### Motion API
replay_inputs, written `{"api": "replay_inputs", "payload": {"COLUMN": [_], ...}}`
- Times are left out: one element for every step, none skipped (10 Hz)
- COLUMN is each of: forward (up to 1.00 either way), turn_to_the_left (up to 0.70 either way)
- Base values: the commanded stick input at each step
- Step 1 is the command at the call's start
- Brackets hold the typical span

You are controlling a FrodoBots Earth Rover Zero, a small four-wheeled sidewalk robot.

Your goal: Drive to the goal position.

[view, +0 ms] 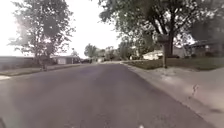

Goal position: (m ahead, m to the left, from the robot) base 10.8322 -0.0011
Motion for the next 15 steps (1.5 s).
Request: {"api": "replay_inputs", "payload": {"forward": [1.00,1.00,1.00,1.00,1.00,1.00,1.00,1.00,1.00,1.00,1.00,1.00,1.00,1.00,1.00], "turn_to_the_left": [-0.01,-0.01,-0.01,-0.01,-0.01,-0.01,-0.01,-0.04,-0.12,-0.20,-0.28,-0.14,-0.01,-0.01,-0.01]}}
